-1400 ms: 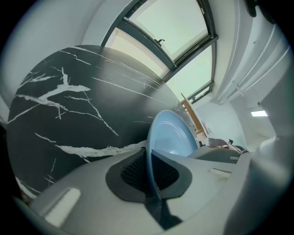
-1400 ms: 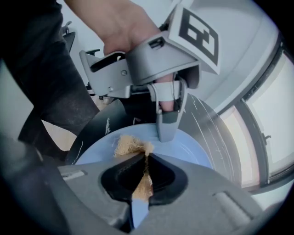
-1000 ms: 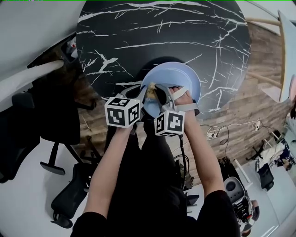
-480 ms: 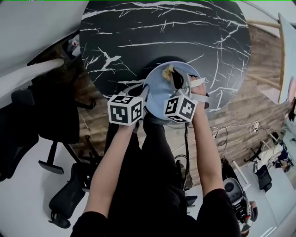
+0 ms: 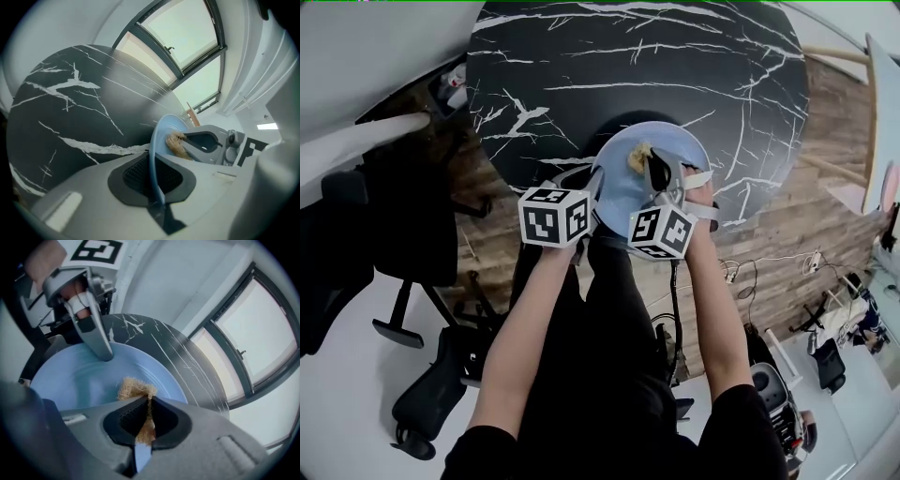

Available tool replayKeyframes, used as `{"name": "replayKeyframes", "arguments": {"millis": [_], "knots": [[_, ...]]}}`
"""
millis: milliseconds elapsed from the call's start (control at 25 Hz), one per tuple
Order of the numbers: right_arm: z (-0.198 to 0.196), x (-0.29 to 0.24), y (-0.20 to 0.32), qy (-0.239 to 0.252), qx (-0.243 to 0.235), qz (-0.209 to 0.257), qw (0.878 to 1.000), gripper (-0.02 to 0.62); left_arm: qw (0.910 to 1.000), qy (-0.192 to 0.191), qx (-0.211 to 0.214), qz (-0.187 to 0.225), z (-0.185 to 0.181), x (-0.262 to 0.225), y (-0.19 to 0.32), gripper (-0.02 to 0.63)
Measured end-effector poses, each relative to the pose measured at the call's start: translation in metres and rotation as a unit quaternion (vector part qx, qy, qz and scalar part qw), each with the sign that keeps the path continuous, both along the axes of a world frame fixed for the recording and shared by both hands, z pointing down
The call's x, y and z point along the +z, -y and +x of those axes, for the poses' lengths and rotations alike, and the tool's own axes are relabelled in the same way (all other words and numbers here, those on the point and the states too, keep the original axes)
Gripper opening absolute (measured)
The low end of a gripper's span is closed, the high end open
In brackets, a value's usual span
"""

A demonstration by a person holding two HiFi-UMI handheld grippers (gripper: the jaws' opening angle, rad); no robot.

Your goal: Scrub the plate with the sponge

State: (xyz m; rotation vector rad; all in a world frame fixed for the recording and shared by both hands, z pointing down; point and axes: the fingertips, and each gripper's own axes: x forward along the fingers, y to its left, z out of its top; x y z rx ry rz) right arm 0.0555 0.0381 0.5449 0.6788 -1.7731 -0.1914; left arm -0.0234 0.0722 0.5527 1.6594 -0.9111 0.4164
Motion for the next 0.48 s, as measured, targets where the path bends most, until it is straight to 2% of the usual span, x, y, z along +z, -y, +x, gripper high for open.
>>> {"name": "replayKeyframes", "arguments": {"millis": [200,480], "knots": [[-0.024,0.000,-0.050,0.009,-0.055,-0.014,0.998,0.020,1.0000,0.004,0.007,0.002,0.000,0.000,0.000,0.018],[-0.039,-0.004,-0.116,0.004,-0.138,-0.056,0.989,0.020,0.9999,0.001,-0.013,-0.002,-0.003,0.002,0.000,0.021]]}}
